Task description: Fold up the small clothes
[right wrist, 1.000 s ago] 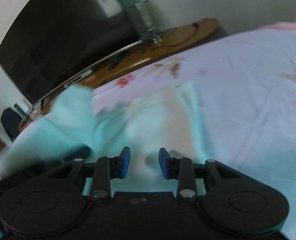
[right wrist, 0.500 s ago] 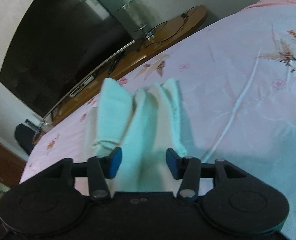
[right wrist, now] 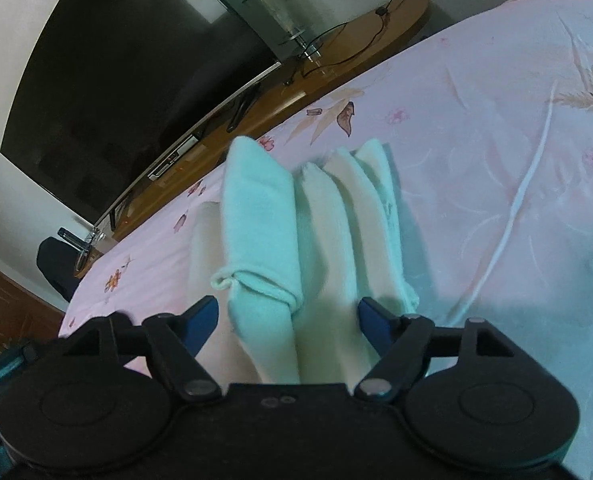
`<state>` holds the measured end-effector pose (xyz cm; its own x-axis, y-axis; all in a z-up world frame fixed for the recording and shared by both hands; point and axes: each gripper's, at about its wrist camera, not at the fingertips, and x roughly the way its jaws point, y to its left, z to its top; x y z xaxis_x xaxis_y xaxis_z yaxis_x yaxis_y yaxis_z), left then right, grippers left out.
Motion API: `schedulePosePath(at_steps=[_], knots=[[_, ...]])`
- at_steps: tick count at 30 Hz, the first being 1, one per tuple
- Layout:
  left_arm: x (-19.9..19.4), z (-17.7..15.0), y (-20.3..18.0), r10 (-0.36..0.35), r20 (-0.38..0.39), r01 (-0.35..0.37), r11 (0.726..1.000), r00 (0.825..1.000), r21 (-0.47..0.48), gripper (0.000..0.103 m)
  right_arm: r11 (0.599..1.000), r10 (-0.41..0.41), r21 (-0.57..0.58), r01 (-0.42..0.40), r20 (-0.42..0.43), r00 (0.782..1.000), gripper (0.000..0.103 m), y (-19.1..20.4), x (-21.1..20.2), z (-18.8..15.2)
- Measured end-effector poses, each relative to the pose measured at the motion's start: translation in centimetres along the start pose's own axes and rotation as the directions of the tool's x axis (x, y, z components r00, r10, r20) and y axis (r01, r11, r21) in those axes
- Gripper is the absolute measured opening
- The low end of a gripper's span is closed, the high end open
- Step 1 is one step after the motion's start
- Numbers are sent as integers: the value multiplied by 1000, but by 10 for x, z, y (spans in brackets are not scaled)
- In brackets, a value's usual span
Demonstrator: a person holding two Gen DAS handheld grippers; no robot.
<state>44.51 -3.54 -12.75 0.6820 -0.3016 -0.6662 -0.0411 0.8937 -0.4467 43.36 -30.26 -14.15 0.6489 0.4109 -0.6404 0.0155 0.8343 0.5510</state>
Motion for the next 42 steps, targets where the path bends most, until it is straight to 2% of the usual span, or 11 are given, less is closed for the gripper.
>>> schedulePosePath(at_steps=[3,6,8,10,13,20,21,23,29,33,42], knots=[[25,-1,1,27,-21,-27,1000,999,7,52,999,-21,-39,21,8,1000,86,6,9,5],[36,-6,2,38,-40,-38,999,998,15,52,998,-19,-65,19,-5,1000,83,11,23,10],[36,-8,5,26,-55,-26,1000,998,-11,52,995,-32,-95,32,-5,999,64,14,33,13],[40,-8,3,21,-51,-22,1000,998,-19,52,991,-54,-121,53,-5,999,22,16,39,13],[47,-4,-3,20,-40,-20,1000,999,12,52,988,-67,-135,70,30,997,16,11,31,8],[52,-8,-20,-5,-49,8,998,999,66,53,988,-122,-88,127,60,991,16,-15,7,4],[57,-11,-20,8,-63,-4,997,998,73,66,989,-122,-72,125,50,991,16,-20,10,2],[59,-15,-17,13,-82,-8,998,997,56,74,987,-138,-70,142,60,989,16,-21,15,2],[44,-24,-15,14,-98,-5,996,995,92,74,987,-143,-72,147,51,988,17,-22,8,-1],[22,-40,-7,16,-122,-2,993,992,115,74,988,-135,-67,138,47,990,30,-14,-21,-12],[-7,-77,-13,42,-108,-19,979,993,203,74,987,-155,-61,152,-52,987,22,-17,-52,-74]])
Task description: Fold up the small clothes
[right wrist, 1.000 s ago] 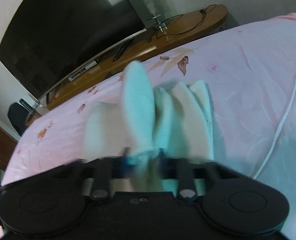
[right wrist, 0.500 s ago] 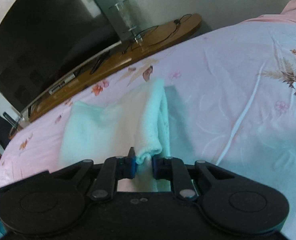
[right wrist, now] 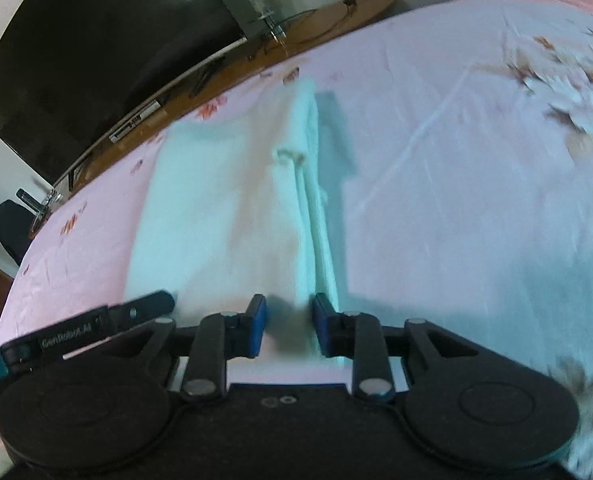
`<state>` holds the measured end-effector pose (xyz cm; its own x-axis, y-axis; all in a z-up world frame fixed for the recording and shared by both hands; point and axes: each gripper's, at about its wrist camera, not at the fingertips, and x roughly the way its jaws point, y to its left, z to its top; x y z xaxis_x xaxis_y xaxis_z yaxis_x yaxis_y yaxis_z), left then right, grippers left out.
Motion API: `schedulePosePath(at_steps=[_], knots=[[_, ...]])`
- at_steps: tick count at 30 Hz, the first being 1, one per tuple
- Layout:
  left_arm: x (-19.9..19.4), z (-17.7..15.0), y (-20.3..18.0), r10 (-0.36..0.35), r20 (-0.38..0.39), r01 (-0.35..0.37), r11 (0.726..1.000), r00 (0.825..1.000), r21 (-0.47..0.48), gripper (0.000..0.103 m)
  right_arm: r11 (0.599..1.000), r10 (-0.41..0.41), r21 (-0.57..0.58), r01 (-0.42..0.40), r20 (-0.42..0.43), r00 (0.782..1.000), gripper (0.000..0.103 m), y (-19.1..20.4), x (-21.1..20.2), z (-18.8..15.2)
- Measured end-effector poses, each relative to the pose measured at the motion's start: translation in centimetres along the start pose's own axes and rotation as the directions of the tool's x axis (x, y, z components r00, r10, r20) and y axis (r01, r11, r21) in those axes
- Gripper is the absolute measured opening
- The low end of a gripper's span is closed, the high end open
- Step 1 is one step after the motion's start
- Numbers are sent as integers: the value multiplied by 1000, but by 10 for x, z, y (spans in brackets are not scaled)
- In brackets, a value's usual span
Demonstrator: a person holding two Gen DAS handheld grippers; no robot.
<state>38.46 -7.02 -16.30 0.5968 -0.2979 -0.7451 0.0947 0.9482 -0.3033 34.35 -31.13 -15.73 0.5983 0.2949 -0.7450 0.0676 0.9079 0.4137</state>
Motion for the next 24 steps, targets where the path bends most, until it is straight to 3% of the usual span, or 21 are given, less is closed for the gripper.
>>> schedulePosePath(at_steps=[3,5,7,11,12,13,17,24], knots=[[-1,-1,-6,-9,-12,9,1000,1000,-3,74,998,-40,-44,41,22,999,8,10,-2,-4],[-3,-5,-9,-19,-19,19,1000,1000,-3,74,995,-66,-74,71,63,996,7,15,-11,-2],[-3,-10,-14,-4,-13,4,1000,1000,23,74,983,-148,-98,154,61,987,6,9,-7,-4],[-12,-1,-6,-22,-29,21,999,999,-27,74,981,-158,-106,162,44,986,9,11,-1,-5],[-17,4,-2,-25,-11,24,998,1000,-52,74,981,-158,-105,163,52,986,18,14,-4,-2],[-23,12,2,-18,20,19,998,1000,-61,74,983,-152,-91,158,68,986,20,14,-9,1],[-19,46,4,-10,60,14,998,998,-67,74,989,-99,-93,114,161,982,21,21,-22,22],[27,109,-11,-19,114,26,998,993,-60,74,973,-105,-179,148,229,968,22,50,18,77]])
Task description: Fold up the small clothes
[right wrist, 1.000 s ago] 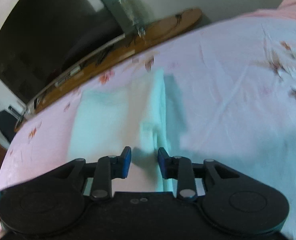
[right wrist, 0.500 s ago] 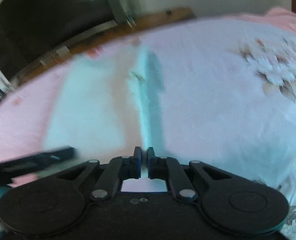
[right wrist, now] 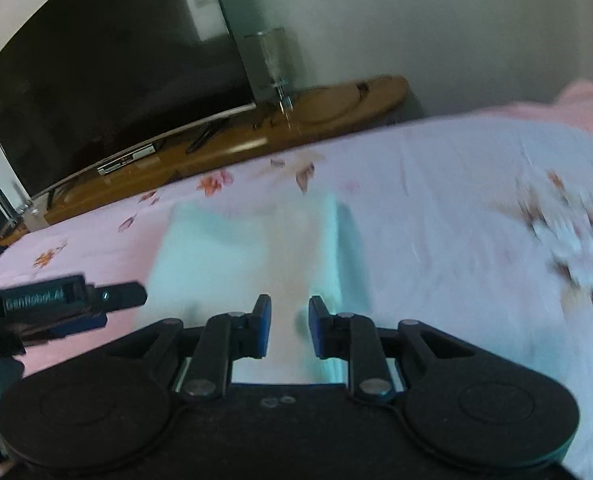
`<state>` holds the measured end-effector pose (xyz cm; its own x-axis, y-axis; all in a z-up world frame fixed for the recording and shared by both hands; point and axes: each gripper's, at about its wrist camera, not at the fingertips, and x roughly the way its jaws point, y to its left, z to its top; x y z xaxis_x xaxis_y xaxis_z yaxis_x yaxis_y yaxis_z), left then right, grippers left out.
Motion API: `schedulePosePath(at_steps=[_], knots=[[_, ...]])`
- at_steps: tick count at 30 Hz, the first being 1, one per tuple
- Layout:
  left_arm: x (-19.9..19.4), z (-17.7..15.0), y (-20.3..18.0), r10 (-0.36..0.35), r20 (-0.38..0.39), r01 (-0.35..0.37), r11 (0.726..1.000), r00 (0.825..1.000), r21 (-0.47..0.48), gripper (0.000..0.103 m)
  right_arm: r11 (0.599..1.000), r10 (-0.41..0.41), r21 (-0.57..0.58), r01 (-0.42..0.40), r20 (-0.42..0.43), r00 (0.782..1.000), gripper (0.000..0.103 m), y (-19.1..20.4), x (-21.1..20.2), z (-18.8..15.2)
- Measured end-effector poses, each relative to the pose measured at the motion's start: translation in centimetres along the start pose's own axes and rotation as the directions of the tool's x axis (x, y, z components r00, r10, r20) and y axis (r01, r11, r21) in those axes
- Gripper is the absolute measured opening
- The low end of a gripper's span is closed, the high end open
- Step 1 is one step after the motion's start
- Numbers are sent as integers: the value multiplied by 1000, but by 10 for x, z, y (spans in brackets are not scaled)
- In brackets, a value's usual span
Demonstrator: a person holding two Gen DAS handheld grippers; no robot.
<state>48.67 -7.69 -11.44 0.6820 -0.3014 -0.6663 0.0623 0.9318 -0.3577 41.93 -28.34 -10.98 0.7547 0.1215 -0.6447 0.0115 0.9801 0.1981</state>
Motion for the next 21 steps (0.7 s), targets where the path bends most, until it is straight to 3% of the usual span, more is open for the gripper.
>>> schedulePosePath(at_steps=[3,7,8,11,14,17,19,21], knots=[[34,11,-5,4,-30,-3,1000,1000,21,74,1000,-14,-17,13,-11,1000,22,3,29,12],[84,13,18,56,-123,-63,997,991,-53,74,995,-76,-71,74,-28,997,20,-2,60,8],[87,10,22,36,-95,-43,997,995,-70,77,990,-100,-99,95,-48,994,20,-5,69,4],[87,3,9,72,-84,-71,997,994,16,79,992,-84,-101,81,-22,996,20,-14,75,-5],[81,12,10,61,-91,-66,996,994,-56,79,991,-80,-108,75,-41,996,21,-13,73,1],[76,24,7,106,-18,-106,994,994,-19,79,995,-54,-86,53,-5,999,22,-10,65,16],[89,31,11,146,-53,-148,989,988,-24,79,993,-61,-98,63,17,998,27,-4,71,26],[101,33,25,149,-85,-156,984,985,-87,79,992,-61,-111,62,12,998,27,2,82,30]])
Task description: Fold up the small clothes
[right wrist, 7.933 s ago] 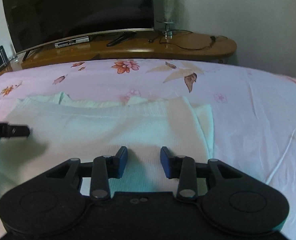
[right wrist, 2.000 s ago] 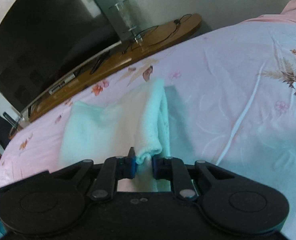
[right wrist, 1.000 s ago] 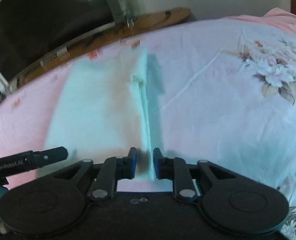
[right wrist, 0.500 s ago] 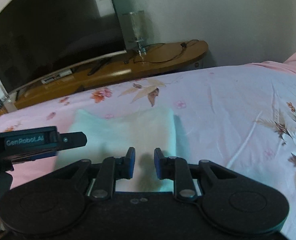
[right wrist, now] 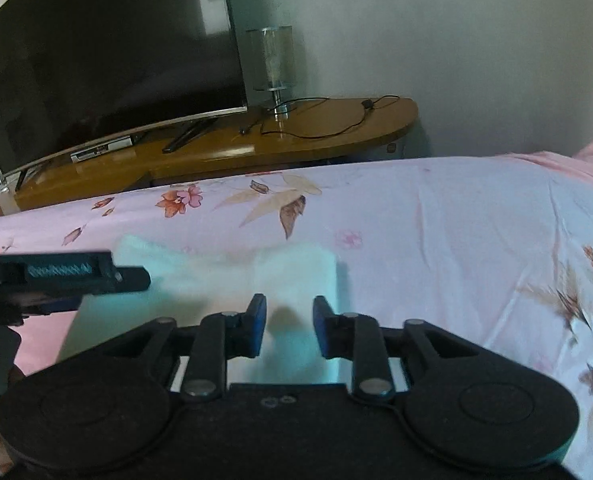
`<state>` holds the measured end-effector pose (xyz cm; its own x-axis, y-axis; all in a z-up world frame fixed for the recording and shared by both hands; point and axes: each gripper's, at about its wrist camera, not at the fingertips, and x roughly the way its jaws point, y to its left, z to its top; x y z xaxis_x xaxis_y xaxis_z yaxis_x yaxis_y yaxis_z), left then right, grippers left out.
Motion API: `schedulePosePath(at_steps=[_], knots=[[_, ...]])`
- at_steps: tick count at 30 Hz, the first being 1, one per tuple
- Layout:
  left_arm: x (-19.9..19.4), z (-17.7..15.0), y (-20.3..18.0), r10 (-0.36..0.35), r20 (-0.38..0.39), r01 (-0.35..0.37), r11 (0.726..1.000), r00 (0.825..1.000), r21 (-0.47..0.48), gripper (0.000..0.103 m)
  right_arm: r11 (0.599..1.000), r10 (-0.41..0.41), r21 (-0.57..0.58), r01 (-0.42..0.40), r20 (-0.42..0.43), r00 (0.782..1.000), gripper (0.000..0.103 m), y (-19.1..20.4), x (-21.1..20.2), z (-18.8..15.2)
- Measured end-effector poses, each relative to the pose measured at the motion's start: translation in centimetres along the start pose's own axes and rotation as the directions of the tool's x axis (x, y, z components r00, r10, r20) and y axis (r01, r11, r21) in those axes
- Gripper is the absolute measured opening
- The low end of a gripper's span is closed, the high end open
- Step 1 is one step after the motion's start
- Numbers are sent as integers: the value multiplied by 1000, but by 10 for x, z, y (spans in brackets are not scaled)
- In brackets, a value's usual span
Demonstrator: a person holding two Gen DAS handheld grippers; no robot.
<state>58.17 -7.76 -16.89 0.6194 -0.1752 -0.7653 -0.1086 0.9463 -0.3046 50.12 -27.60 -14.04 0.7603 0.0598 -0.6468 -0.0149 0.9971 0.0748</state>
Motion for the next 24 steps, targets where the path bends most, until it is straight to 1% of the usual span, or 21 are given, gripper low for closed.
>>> schedulePosePath(at_steps=[1,2,3,4,5,7,8,9,11,13,14,17,19,20,21,23,24], knots=[[2,0,2,-3,12,3,1000,1000,-10,79,1000,-8,-16,8,2,1000,26,4,6,1],[3,-1,2,1,21,-1,1000,1000,2,79,999,-22,-26,22,-3,1000,26,6,12,0],[4,-2,-1,7,24,-8,1000,1000,25,79,998,-50,-37,49,-34,998,26,6,22,-3],[6,-3,-3,13,25,-14,999,1000,45,79,998,-62,-37,59,-67,996,26,5,33,-7],[7,-1,-3,14,20,-15,999,1000,44,80,998,-59,-27,58,-47,997,26,3,32,-9],[0,0,-1,7,3,-7,1000,1000,10,80,998,-59,-20,58,-59,997,26,1,29,-8],[-7,-3,-1,3,4,-3,1000,1000,13,80,998,-57,-14,56,-68,996,26,0,26,-7],[-16,-7,-2,0,14,-1,999,1000,32,80,999,-50,4,50,-72,996,27,-1,19,-5],[-32,-17,-2,-10,29,8,997,1000,73,80,999,-20,32,22,-51,999,29,-4,2,-6],[-49,-28,-1,-19,37,15,994,999,105,80,999,-11,37,12,-19,1000,35,-3,-20,-11],[-56,-33,0,-22,38,17,993,999,115,80,999,-1,37,1,-6,1000,36,-2,-31,-17],[-74,-51,4,-25,26,21,990,999,142,80,999,21,31,-21,-8,1000,37,3,-49,-31],[-80,-63,7,-25,4,24,989,1000,149,80,999,24,34,-24,-15,1000,37,5,-62,-42],[-83,-70,9,-25,-5,26,989,1000,145,81,999,21,37,-20,-13,1000,37,6,-68,-47],[-85,-76,10,-22,-13,24,989,1000,146,87,999,17,36,-17,-12,1000,38,7,-73,-52],[-88,-86,11,-8,-25,11,989,1000,149,93,999,13,31,-12,-26,1000,39,8,-82,-63],[-89,-91,11,-3,-32,8,988,999,154,93,1000,8,26,-7,-39,999,40,8,-84,-68]])
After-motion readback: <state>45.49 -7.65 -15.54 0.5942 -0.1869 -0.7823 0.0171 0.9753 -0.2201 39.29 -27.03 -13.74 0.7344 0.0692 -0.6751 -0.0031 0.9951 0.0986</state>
